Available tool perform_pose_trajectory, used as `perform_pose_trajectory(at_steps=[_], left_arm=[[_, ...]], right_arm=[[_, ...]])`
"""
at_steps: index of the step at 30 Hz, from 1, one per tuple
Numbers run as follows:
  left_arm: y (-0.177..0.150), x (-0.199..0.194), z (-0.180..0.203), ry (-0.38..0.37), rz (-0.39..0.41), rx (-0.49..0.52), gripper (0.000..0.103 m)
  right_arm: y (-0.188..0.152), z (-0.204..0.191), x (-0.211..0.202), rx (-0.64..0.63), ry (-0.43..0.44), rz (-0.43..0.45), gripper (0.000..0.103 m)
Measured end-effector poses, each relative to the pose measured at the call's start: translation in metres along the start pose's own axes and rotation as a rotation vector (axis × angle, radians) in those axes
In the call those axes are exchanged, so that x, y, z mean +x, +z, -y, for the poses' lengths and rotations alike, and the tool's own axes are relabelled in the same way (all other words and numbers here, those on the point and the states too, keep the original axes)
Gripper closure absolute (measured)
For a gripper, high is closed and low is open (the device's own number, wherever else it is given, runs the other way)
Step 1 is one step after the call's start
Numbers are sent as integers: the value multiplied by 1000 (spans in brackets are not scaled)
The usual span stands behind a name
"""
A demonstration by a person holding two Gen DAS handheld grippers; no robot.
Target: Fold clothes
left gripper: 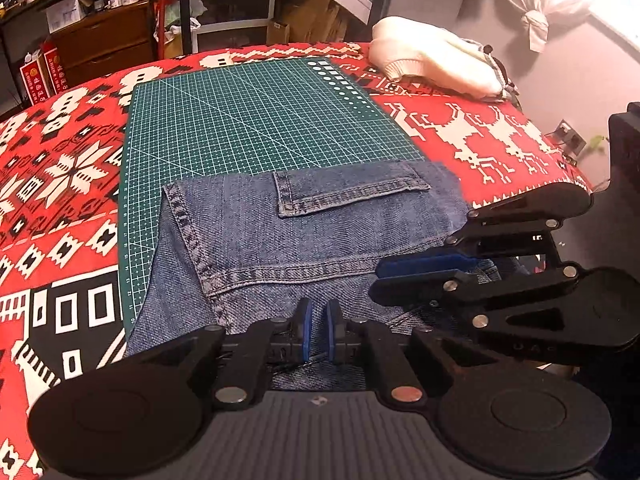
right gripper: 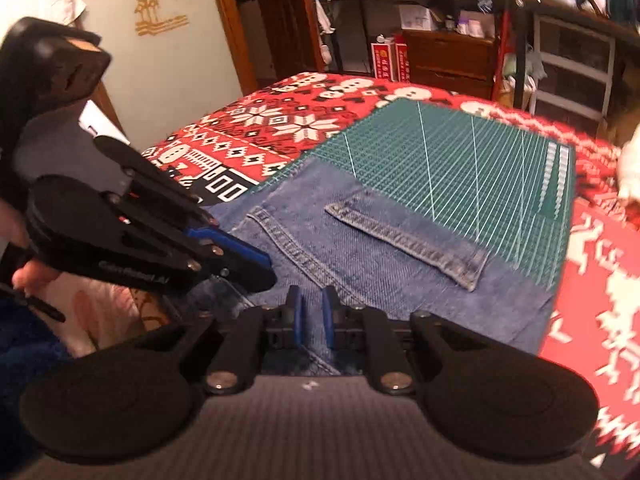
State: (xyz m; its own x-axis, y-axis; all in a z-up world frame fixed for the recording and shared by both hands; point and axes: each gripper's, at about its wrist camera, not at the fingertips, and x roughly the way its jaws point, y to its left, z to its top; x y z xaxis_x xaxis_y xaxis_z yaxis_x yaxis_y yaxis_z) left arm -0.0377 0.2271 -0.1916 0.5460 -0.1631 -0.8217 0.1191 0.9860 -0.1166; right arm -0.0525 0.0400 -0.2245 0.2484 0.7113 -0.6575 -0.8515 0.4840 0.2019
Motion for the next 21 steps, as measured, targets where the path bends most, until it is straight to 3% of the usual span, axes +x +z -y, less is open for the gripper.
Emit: perform_pose_trajectory(at_steps=[5, 21], left_arm=[[-3, -3, -4, -5, -8, 6, 93], [-17, -11, -7, 13, -18, 8, 96]], right_arm=[[-5, 6, -6, -3, 1, -10, 95], [-34, 45, -47, 110, -22, -29, 95]])
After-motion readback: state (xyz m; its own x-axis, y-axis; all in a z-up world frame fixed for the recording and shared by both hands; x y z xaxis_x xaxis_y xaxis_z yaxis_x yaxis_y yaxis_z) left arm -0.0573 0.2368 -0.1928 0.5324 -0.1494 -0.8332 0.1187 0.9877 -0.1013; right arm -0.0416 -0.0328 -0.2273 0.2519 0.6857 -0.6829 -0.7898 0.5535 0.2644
